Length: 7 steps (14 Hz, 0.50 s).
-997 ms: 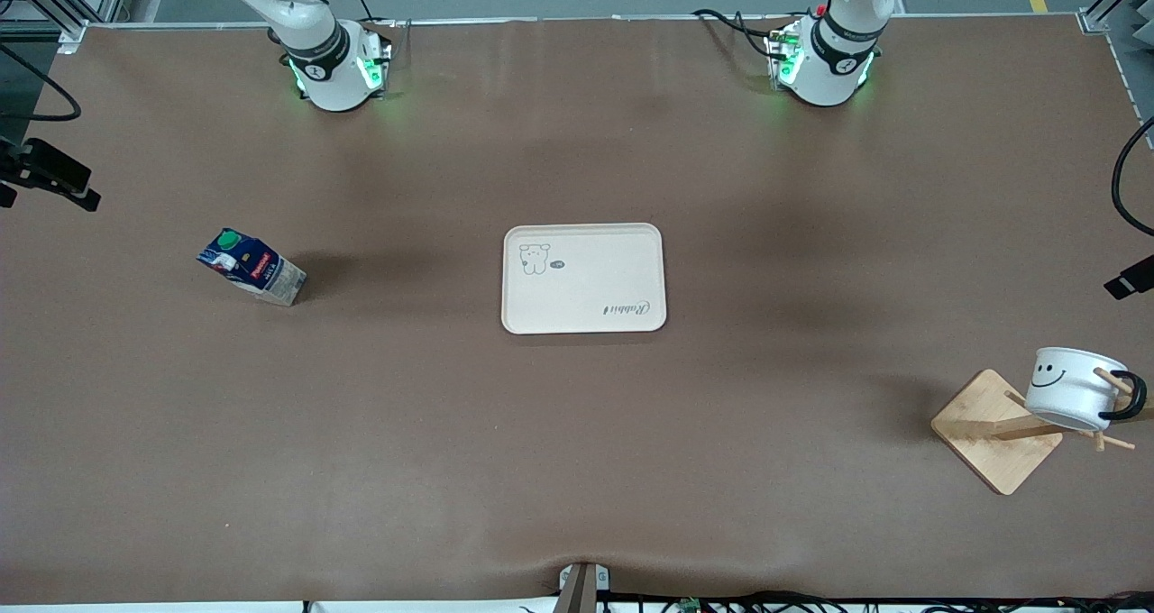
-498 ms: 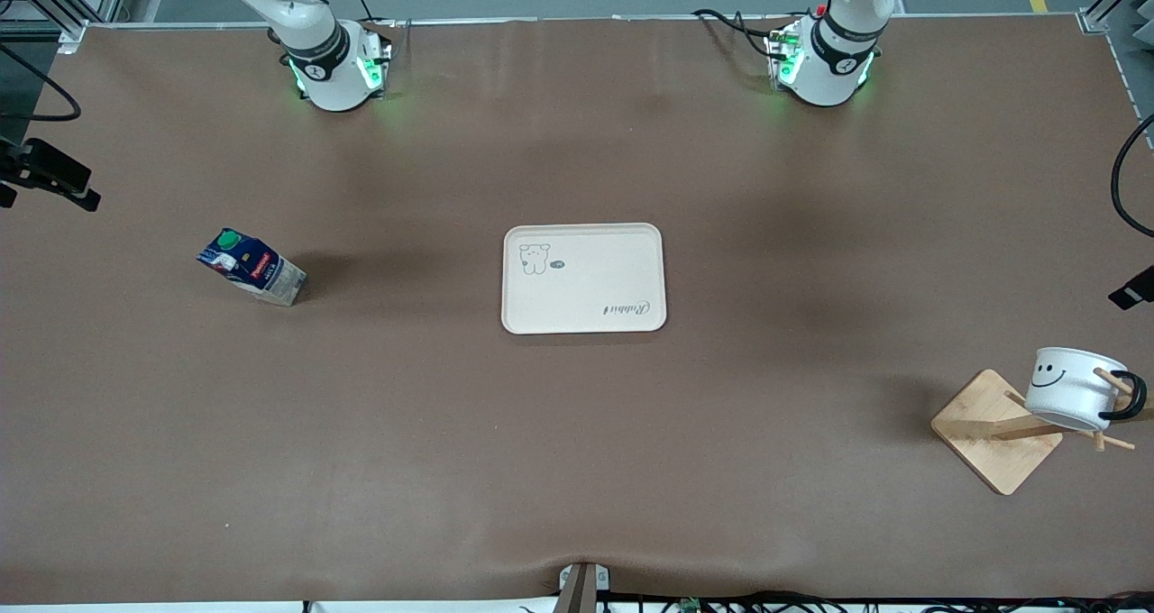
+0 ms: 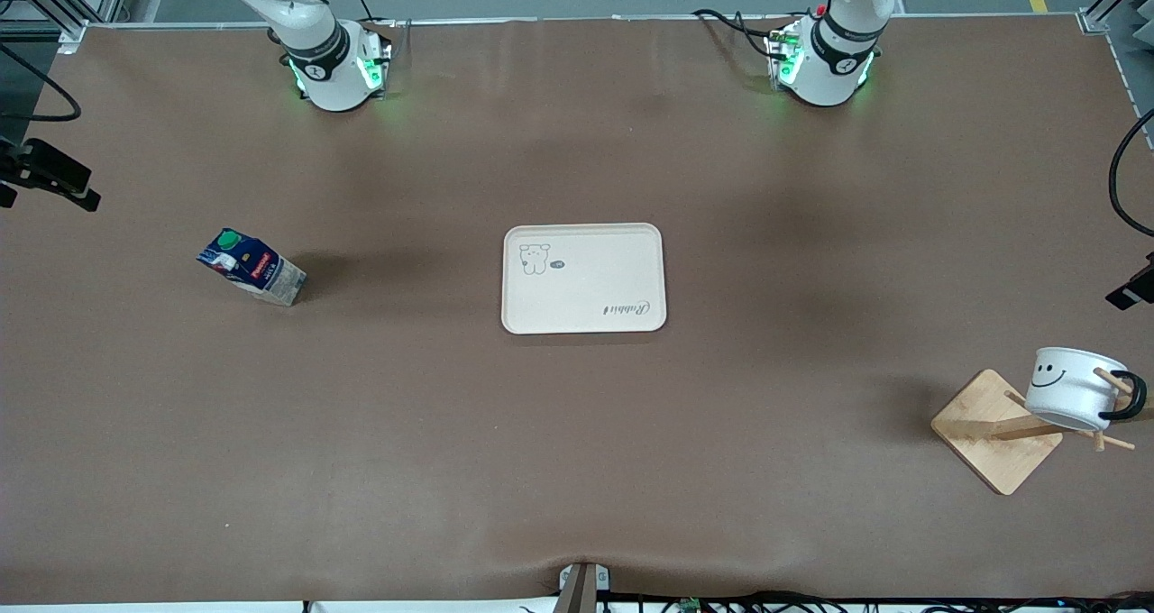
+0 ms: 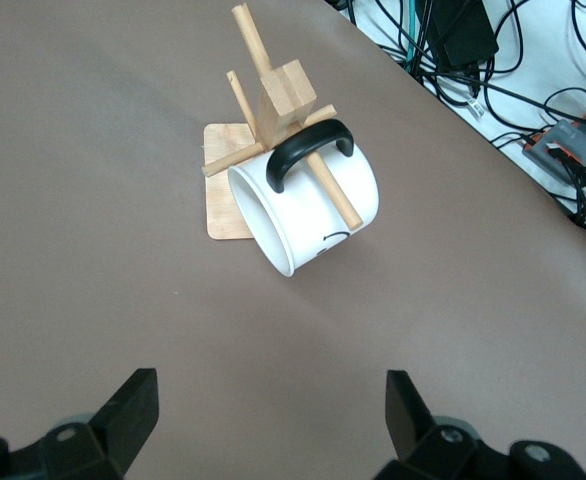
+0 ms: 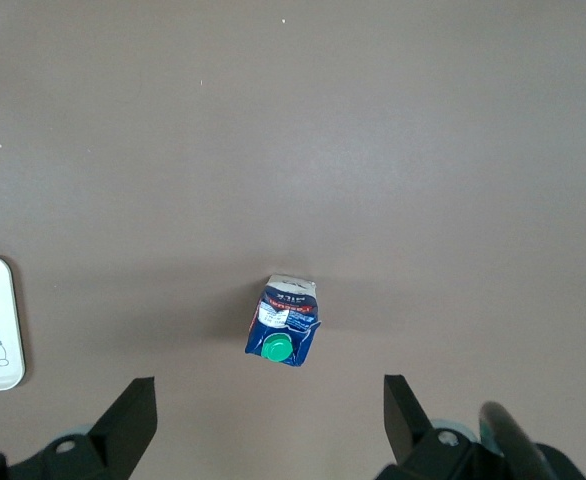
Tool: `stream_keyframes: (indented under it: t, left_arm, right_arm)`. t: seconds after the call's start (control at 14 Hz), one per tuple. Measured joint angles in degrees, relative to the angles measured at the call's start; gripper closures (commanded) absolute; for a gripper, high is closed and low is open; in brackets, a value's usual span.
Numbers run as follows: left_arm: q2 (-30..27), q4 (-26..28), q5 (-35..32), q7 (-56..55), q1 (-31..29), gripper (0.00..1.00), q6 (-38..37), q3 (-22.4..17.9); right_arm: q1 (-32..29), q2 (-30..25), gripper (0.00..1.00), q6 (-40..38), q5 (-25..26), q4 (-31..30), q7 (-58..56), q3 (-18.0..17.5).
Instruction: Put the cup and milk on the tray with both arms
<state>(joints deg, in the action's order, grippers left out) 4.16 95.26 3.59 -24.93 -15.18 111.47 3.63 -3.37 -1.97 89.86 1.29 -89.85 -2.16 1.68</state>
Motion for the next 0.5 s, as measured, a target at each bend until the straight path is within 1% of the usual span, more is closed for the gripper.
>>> stream_keyframes:
  t: [0.5]
  left_arm:
    - [0.0,1.9,1.3,-2.2,-0.4,0.00,2.2,0.0]
  right_arm:
    - [0.0,0.0,0.00,0.0,0.0,0.0,0.0,0.0]
